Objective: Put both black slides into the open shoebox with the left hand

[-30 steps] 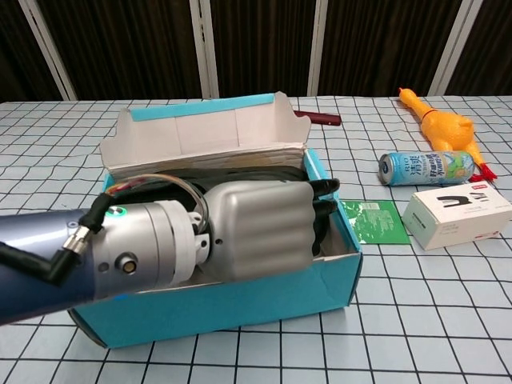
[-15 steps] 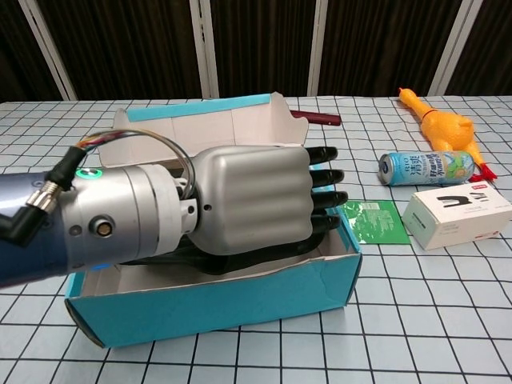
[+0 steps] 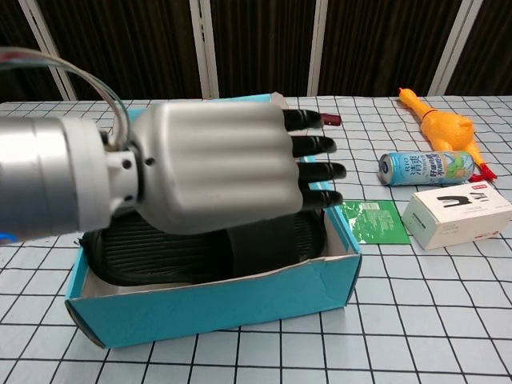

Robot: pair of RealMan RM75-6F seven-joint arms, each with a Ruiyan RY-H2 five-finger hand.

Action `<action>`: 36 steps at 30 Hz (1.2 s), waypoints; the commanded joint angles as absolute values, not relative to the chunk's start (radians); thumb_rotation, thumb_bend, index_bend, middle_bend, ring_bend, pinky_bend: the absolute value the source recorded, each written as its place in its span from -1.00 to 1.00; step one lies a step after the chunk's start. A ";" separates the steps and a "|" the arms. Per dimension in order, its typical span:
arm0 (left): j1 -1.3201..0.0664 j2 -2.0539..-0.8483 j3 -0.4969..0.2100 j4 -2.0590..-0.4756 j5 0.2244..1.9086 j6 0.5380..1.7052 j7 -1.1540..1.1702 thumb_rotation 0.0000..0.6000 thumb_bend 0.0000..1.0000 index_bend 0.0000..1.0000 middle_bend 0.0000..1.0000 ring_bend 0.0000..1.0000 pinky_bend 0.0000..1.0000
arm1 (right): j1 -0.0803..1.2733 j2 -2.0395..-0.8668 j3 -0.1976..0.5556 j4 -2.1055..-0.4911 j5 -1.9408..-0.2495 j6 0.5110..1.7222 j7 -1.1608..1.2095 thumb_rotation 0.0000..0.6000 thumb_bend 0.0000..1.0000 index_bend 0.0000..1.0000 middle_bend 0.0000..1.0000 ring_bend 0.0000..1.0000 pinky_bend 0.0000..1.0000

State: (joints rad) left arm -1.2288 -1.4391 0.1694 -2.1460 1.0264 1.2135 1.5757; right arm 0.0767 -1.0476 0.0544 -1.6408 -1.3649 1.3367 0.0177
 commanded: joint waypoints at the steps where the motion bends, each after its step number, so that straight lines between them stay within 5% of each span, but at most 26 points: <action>1: -1.191 -1.331 0.174 -2.243 1.046 1.236 1.499 1.00 -0.32 -1.00 -0.99 -1.00 -1.00 | 0.077 -1.048 0.054 -1.643 -1.364 1.336 0.014 1.00 -0.55 -0.64 -0.68 -0.60 -0.84; 5: -1.097 -1.244 0.153 -2.324 1.081 1.289 1.235 1.00 -0.32 -0.87 -0.79 -0.99 -0.95 | 0.078 -1.048 0.055 -1.646 -1.359 1.334 0.011 1.00 -0.55 -0.64 -0.68 -0.60 -0.84; 13: -0.876 -1.274 0.153 -2.147 1.331 1.379 0.646 1.00 -0.32 -0.32 -0.09 -0.40 -0.22 | 0.078 -1.047 0.053 -1.647 -1.359 1.331 0.012 1.00 -0.55 -0.64 -0.68 -0.60 -0.84; 21: -0.797 -1.342 0.098 -1.997 1.305 1.326 0.324 1.00 -0.30 0.00 0.17 -0.07 0.11 | 0.081 -1.049 0.055 -1.648 -1.348 1.322 0.000 1.00 -0.55 -0.64 -0.69 -0.60 -0.84; 26: -0.740 -1.394 0.025 -1.943 1.224 1.322 0.169 1.00 -0.30 0.00 0.20 -0.05 0.14 | 0.083 -1.047 0.057 -1.641 -1.341 1.316 0.008 1.00 -0.55 -0.64 -0.69 -0.60 -0.84; 36: -0.722 -1.399 -0.013 -1.857 1.170 1.190 0.060 1.00 -0.28 0.07 0.27 0.01 0.25 | 0.083 -1.047 0.053 -1.643 -1.347 1.315 0.008 1.00 -0.55 -0.64 -0.68 -0.60 -0.84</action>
